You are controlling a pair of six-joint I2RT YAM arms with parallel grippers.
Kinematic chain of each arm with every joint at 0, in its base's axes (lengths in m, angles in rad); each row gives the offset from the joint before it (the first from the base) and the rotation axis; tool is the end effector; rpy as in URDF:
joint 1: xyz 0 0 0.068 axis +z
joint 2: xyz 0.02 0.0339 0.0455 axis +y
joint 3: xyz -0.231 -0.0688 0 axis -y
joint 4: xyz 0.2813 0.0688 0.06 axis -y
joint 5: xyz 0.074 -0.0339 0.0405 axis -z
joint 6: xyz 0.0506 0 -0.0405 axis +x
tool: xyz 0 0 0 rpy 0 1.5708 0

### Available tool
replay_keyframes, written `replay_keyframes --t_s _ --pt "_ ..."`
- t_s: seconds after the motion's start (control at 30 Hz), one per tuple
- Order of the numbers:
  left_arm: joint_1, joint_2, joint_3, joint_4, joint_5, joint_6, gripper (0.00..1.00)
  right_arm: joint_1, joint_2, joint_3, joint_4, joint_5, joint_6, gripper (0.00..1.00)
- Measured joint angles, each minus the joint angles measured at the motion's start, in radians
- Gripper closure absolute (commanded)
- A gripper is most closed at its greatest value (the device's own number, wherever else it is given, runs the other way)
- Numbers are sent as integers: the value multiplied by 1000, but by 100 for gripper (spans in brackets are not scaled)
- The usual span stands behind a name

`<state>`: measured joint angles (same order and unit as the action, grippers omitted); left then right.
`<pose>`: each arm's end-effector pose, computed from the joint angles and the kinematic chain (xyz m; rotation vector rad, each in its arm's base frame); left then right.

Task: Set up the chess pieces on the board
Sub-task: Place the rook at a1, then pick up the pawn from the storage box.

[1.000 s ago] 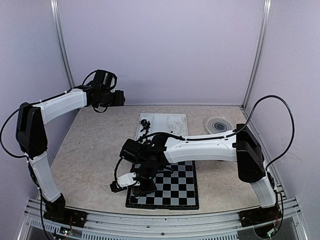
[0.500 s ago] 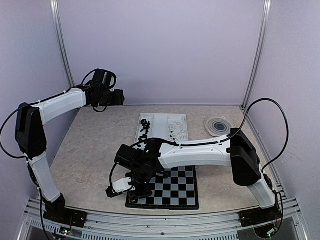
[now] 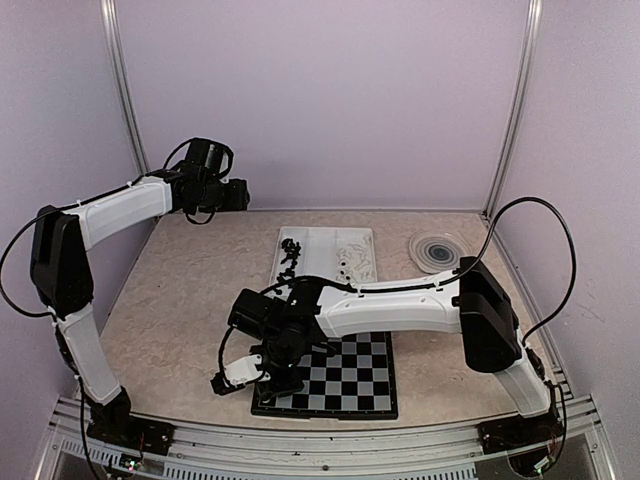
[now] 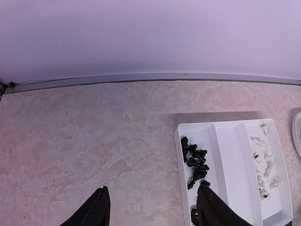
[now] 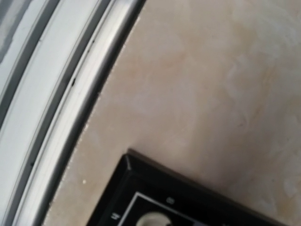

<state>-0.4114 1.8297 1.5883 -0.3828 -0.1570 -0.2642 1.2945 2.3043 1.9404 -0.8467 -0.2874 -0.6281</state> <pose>0.4314 -0.1796 0.2554 0.0731 2.1927 -0.2094 0.1232 0.4869 0.1264 -2.3739 1.5660 0.5580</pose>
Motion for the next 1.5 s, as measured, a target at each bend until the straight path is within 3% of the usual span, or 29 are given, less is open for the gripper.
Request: replay_keyframes --t_s 0.17,0.33,0.4,0.5,0.73,0.9,1.1,1.2,1.3,1.5 --pt "0 0 0 0 0 0 37 0 0 0 -3 -5 -5 87" --pt "0 0 0 0 1 0 37 0 0 1 -17 -7 -10 70" --pt "0 0 0 0 3 0 37 0 0 3 -26 -6 -6 57" --pt "0 0 0 0 13 1 37 -11 -2 17 -35 -5 -7 53" --pt "-36 -2 -13 15 101 56 41 -138 -143 -39 -56 -94 -37 60" --pt "-108 -2 -32 23 190 130 49 -371 -291 -76 -63 -152 -46 72" --pt "-152 -2 -35 30 286 162 49 -638 -302 -78 -47 -121 -31 80" --pt "-143 -2 -34 34 324 161 40 -706 -254 -66 -43 -61 -33 79" --pt "-135 0 -35 39 368 163 4 -737 -180 -34 -52 -11 -49 73" --pt "-134 0 -59 72 489 165 3 -739 -74 -23 -82 66 -114 66"
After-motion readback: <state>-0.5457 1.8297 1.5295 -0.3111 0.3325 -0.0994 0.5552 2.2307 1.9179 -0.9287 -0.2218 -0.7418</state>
